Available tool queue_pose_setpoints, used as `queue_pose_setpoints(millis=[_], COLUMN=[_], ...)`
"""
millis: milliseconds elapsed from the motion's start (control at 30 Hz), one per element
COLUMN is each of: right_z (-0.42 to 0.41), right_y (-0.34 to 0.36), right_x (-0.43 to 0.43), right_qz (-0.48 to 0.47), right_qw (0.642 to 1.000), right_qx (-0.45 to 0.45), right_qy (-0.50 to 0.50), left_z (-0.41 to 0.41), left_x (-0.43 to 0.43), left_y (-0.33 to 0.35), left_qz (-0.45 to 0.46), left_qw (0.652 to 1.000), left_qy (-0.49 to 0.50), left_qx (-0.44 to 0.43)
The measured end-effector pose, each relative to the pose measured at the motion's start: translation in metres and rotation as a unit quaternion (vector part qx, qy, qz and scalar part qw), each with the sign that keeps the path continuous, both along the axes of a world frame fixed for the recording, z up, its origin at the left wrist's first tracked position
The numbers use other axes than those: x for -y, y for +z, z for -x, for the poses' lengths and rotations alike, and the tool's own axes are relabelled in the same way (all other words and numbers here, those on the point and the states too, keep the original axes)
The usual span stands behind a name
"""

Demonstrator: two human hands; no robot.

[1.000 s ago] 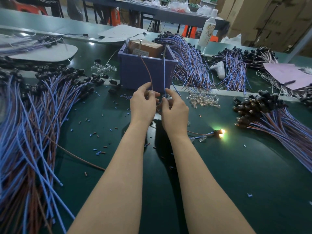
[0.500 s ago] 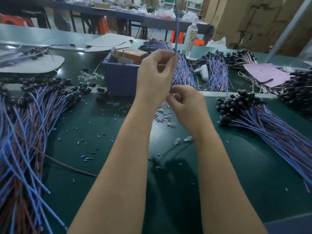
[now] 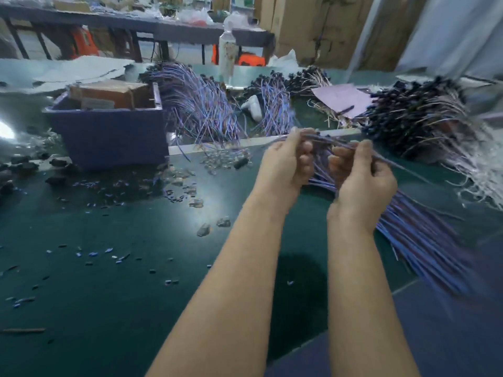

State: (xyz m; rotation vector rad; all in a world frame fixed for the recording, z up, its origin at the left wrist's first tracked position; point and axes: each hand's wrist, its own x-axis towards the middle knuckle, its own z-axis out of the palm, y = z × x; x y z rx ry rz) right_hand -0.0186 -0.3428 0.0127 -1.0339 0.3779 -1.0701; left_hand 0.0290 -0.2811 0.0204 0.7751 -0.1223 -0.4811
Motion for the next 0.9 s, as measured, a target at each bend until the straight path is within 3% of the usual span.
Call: queue_pose_setpoints(millis=[100,200,300,433,567,667,800,900], right_z=[0.008,0.010,0.007,0.001,-0.003,-0.006,-0.012,-0.025], right_y=[-0.020,-0.037,-0.049,-0.055,-0.056,-0.054,-0.042,-0.028], right_x=[0.030,0.055,0.068,0.075,0.071,0.063,0.039,0.002], right_qz=[-0.084,-0.195,-0.292,-0.343,-0.342,-0.296,-0.263,-0.245], right_qw=[0.995,0.975,0.950,0.932,0.933,0.944,0.948,0.946], right_qx=[-0.056,-0.105,-0.081,-0.043,-0.058,-0.116,-0.132,-0.107], right_qy=[-0.018,0.017,0.076,0.109,0.094,0.087,0.124,0.180], left_z=[-0.007,-0.014,-0.022,-0.031,-0.033,-0.033,-0.033,-0.031], left_x=[0.036,0.070,0.088,0.094,0.089,0.078,0.041,-0.003], left_y=[-0.001,-0.015,-0.034,-0.053,-0.054,-0.052,-0.041,-0.025], left_qz=[-0.102,-0.180,-0.217,-0.210,-0.227,-0.305,-0.361,-0.329], left_qw=[0.994,0.983,0.976,0.977,0.973,0.951,0.919,0.922], left_qy=[0.015,-0.003,0.001,0.002,-0.011,-0.005,0.061,0.134], left_qx=[0.049,0.039,-0.009,-0.048,-0.042,0.043,0.144,0.156])
